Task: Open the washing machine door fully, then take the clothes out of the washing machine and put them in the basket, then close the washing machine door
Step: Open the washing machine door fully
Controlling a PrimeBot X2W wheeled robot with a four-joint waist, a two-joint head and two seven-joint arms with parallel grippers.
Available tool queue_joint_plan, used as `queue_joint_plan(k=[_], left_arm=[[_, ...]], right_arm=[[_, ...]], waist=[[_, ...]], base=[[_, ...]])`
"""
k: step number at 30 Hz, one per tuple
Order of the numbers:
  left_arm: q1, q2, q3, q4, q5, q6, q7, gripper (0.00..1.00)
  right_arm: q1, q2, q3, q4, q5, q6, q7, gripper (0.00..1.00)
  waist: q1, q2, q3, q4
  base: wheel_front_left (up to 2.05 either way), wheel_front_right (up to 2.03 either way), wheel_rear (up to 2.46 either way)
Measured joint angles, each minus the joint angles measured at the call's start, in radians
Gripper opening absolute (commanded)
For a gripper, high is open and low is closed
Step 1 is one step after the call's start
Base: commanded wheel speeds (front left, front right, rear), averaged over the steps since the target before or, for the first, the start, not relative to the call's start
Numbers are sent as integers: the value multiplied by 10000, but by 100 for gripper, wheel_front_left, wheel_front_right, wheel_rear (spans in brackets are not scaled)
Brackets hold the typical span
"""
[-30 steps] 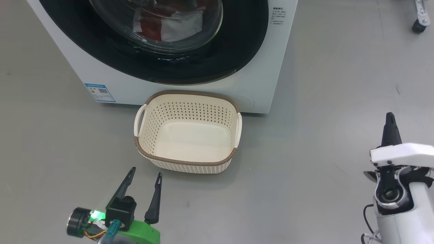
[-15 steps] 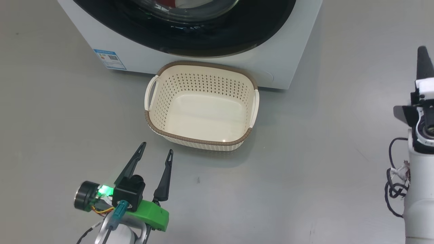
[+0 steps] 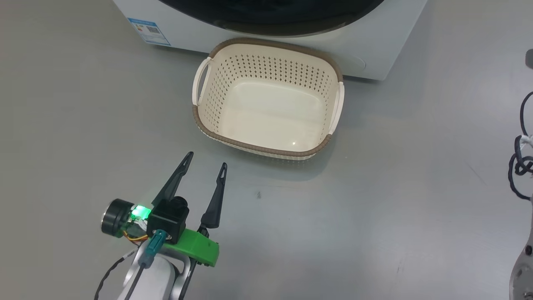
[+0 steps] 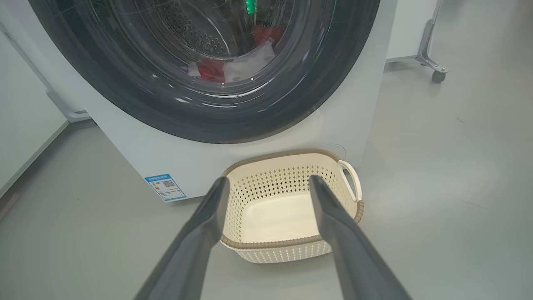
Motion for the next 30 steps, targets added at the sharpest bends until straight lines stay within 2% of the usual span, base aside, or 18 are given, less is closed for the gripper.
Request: queue_joint_plan(k=[11,18,30], left_arm=[[-401,-31,-489,-121,-556,123,0,100],[-614,-44,-779,-121,-644,240,0,100],[-777,-61,-1137,-169,-999,416,0,100]], right_arm=[[-1546,-190,182,690,-25,-96,702,0],[-2290,144,134,1078,479,-169,1064,0],[-3073,322,21,1816,1101,-171,1735,0]], waist=[[1,0,700,559],[1,0,999,848],[1,0,1222,1148]], base=[[0,0,0],[0,0,0],[0,0,0]])
